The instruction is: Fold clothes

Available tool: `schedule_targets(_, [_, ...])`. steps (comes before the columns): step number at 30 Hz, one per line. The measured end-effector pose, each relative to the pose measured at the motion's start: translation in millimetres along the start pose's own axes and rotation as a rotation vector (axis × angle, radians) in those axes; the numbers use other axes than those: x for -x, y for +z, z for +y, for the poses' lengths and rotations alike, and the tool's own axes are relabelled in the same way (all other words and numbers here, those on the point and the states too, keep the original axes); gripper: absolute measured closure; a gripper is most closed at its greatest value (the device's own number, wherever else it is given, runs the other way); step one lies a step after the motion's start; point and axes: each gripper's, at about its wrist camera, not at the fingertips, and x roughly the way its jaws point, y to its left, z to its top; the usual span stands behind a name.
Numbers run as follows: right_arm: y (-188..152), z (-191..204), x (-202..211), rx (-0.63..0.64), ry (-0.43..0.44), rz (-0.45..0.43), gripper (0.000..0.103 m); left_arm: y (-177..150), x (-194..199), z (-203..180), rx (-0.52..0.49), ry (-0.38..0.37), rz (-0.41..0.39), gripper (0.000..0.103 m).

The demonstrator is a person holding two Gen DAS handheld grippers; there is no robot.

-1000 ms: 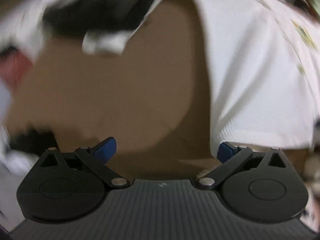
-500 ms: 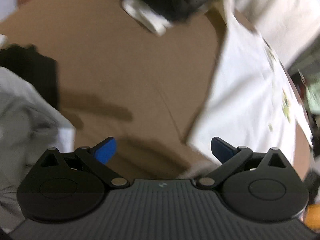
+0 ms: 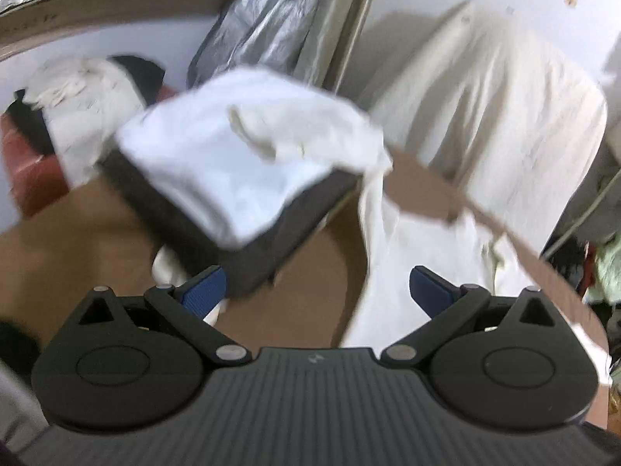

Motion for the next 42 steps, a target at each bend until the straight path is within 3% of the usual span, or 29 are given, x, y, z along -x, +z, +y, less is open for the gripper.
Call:
schedule_targets(1, [21.1,2.8,-4.4,-0.086,0.067,0.035,0.036,1.2,-9.6,9.7,0.026,-0.008,0.002,0.0])
schedule_targets(2, [43.3,11.9,-11.5,-0.121,0.051,0.061,0.036,-1.4,-16.6,21.4,0.058,-0.033,-0.007,0.0])
schedule_targets(5, [90.6,52.3,-38.9,0.037,-0.146,0.139,0.036,-23.0,-26.1,54.0,0.098,-0.093,-0.091,0.001])
schedule_targets(7, [106.4,77.7,-65.8,0.154,-0.237,0.245,0.036,-39.8,-22.2,66.9,0.081,-0.075,-0.151,0.002])
schedule_targets(8, [106.7,88.7,-81.8,0.267,-0.256,0.272,0.038,-47.7,-20.2,73.2,0.072,-0.065,-0.18,0.0])
schedule_targets(9, [106.2,99.5,-97.7,0.388,-0.271,0.293,0.04,-51.8,-22.8,76.3,0.035,-0.109,-0.203,0.0])
schedule_targets(11, [105.1,121.1,-129.7,0.63,-0.301,0.334,0.042,-45.2,-36.9,74.6,-0.009,-0.102,-0.142,0.001])
schedule_targets(13, [104.0,142.7,-161.6,0.873,-0.328,0.372,0.047,-47.1,-42.3,70.7,-0.067,-0.111,-0.174,0.0])
schedule_targets(16, [78.7,152.4,-199.6,1.368,-0.343,0.21,0.046,-53.1,-63.0,68.4,-0.117,-0.042,-0.171,0.0])
schedule_targets(18, [71.3,145.7,-224.9,1.515,-0.337,0.143,0.046,-52.8,-80.8,78.8,-0.083,-0.042,-0.152,0.0])
schedule_targets(21, [84.8,132.9,-271.5,1.493,-0.292,0.164,0.048,-51.8,-104.1,95.7,-0.019,-0.061,-0.133,0.0])
schedule_targets(24, [99.2,122.6,-306.7,1.48,-0.345,0.088,0.049,-52.8,-114.4,112.0,0.031,-0.095,-0.144,0.0])
schedule_targets(27, [121.0,116.5,-326.7,1.431,-0.283,0.035,0.049,-54.7,-121.9,116.7,0.004,-0.087,-0.141,0.0])
schedule_targets(28, [128.4,114.5,-333.1,1.414,-0.26,0.018,0.056,-55.1,-124.6,117.7,-0.006,-0.085,-0.137,0.0])
schedule_targets(29, [136.4,111.1,-338.0,1.37,-0.238,0.032,0.088,-55.6,-128.2,118.4,-0.012,-0.081,-0.128,0.0])
schedule_targets(30, [144.5,107.5,-342.6,1.322,-0.216,0.049,0.103,-56.1,-132.0,118.9,-0.016,-0.076,-0.119,0.0])
schedule_targets(34, [174.7,93.2,-354.9,1.139,-0.127,0.096,0.101,-57.9,-140.5,126.1,0.042,-0.107,-0.096,0.0])
schedule_targets(36, [178.4,89.4,-352.3,1.092,-0.037,0.146,0.098,-57.7,-142.4,124.5,0.039,-0.105,-0.1,0.0])
schedule_targets(37, [176.6,87.7,-358.0,1.088,-0.024,0.178,0.086,-57.6,-143.3,123.4,0.035,-0.102,-0.103,0.0])
schedule_targets(38, [173.2,87.9,-362.6,1.104,-0.05,0.177,0.068,-58.1,-144.7,121.5,0.029,-0.096,-0.108,0.0])
schedule_targets(39, [168.3,88.1,-367.0,1.124,-0.082,0.161,0.064,-59.2,-145.9,119.1,0.021,-0.086,-0.114,0.0])
schedule_targets(40, [163.3,88.1,-371.4,1.143,-0.114,0.145,0.068,-60.9,-146.2,117.3,0.015,-0.078,-0.123,0.0])
schedule_targets(41, [166.8,88.2,-372.5,1.1,-0.115,0.151,0.094,-63.1,-145.8,116.3,0.012,-0.075,-0.133,0.0])
schedule_targets(42, [171.4,88.3,-373.3,1.048,-0.111,0.16,0.098,-65.4,-145.2,115.5,0.009,-0.072,-0.143,0.0])
